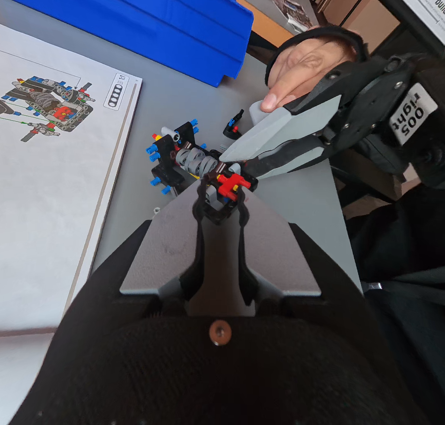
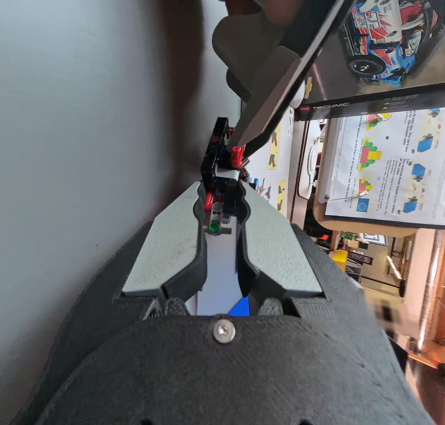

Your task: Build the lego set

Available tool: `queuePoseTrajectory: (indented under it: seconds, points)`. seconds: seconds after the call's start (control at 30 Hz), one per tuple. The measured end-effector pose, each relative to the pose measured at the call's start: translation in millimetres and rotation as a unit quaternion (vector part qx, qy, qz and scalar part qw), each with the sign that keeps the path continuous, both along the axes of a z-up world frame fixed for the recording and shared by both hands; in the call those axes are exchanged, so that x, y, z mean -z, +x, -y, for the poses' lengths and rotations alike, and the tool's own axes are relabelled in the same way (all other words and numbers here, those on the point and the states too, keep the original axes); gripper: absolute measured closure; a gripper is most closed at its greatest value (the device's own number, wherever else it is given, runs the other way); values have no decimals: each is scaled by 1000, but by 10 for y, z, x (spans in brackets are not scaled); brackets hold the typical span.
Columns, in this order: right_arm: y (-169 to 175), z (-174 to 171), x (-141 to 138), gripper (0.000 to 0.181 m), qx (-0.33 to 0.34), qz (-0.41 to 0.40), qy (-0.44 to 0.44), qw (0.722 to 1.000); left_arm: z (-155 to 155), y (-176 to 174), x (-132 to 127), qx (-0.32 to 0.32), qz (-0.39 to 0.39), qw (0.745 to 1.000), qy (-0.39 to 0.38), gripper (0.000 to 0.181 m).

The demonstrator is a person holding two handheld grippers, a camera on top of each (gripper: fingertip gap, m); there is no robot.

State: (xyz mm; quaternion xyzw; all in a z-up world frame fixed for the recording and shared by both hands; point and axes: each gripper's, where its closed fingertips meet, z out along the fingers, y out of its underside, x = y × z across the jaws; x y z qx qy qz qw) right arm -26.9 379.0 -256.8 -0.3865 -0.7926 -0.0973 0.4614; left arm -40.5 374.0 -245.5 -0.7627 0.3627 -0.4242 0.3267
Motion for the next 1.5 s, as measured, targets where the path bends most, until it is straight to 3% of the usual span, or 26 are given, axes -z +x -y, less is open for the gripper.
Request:
queuePoseTrajectory:
  seconds: [0.2, 0.33, 0.47, 0.6, 0.67, 0.87, 1.07, 1.27, 1.37, 1.5]
  points:
    - [-56, -113, -107, 156, 42, -79, -60, 994, -113, -55, -96, -7, 30, 999, 9, 157]
    - [-12, -98, -216, 125, 77, -117, -103, 985, -124, -115, -73, 9, 33, 999, 27, 158]
    - [109, 33, -272, 122, 69, -155, -179, 969, -102, -212, 11, 39, -41, 990, 129, 158]
    - [211, 121, -57, 133, 68, -158, -277, 945, -5, -327, 170, 72, -136, 965, 212, 158]
    - [198, 174, 36, 138, 63, -163, -332, 927, 42, -359, 198, 75, -158, 958, 228, 143]
    - [113, 234, 15, 137, 41, -180, -427, 885, 91, -476, 24, 23, -124, 971, 204, 138]
    - [92, -10, 47, 138, 114, -155, -424, 885, 142, -374, 131, 7, -167, 966, 198, 136]
    - [-63, 320, 278, 144, 89, -83, -483, 867, 13, -504, 399, -29, -266, 944, 192, 144]
    - [-168, 559, 170, 143, 39, -86, -509, 855, -21, -668, 375, -41, -270, 942, 198, 143]
    - [-137, 390, -212, 145, 4, -184, -460, 869, 4, -825, 275, -60, -221, 957, 177, 143]
